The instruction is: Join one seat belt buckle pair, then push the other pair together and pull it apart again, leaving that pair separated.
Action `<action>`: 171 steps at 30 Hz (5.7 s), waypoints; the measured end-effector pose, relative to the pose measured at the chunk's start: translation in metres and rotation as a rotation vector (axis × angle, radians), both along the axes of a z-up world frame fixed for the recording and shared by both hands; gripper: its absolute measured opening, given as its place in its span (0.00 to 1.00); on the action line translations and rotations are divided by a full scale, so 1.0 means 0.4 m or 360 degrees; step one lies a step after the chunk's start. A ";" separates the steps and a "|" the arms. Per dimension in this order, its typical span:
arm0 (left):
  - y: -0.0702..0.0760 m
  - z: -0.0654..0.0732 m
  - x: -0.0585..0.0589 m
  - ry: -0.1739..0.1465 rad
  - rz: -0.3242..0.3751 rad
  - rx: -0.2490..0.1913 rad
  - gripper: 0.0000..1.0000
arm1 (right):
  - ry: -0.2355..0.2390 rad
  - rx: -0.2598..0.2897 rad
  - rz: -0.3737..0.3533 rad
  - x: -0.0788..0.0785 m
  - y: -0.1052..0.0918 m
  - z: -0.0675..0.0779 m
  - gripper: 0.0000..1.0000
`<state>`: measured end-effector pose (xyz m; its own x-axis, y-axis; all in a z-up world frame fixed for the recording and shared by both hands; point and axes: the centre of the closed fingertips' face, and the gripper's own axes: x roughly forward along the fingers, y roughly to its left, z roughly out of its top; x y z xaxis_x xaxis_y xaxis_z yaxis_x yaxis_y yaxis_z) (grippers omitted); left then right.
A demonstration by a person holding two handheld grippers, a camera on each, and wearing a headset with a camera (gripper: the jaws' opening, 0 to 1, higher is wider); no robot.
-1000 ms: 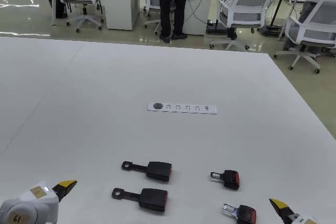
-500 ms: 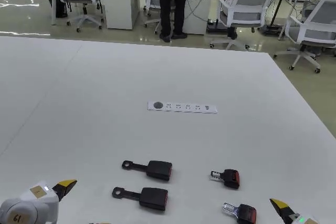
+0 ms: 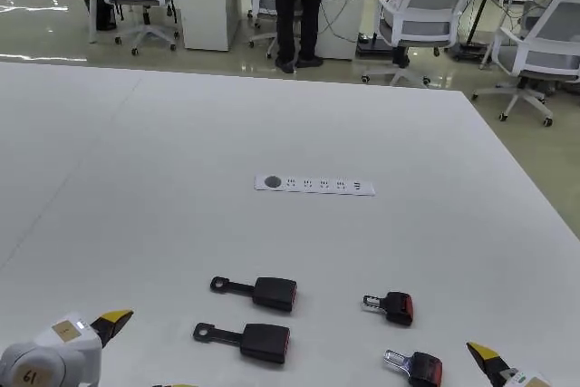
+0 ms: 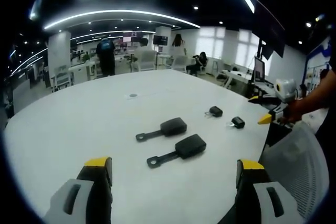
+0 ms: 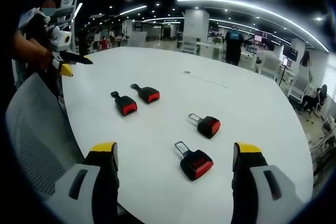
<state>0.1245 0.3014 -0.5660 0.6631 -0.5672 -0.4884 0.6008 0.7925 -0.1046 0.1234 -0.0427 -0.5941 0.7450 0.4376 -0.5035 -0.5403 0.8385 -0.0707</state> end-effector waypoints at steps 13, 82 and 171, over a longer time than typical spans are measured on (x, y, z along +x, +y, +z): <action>-0.002 -0.001 -0.001 0.0004 -0.0004 -0.0001 1.00 | 0.0005 -0.0002 -0.0007 -0.005 -0.007 -0.007 0.91; -0.085 -0.046 0.079 0.0052 -0.0211 0.0081 1.00 | 0.0137 -0.0008 0.0034 0.026 -0.034 -0.053 0.86; -0.291 -0.300 0.171 0.0148 -0.1301 0.0623 0.36 | 0.0620 -0.0374 0.0831 0.083 -0.067 -0.250 0.34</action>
<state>0.1928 0.1850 -0.6860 0.0754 -0.6259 -0.7762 0.9937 0.1121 0.0061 0.1567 -0.0693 -0.6942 0.2124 0.5361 -0.8170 -0.8918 0.4481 0.0622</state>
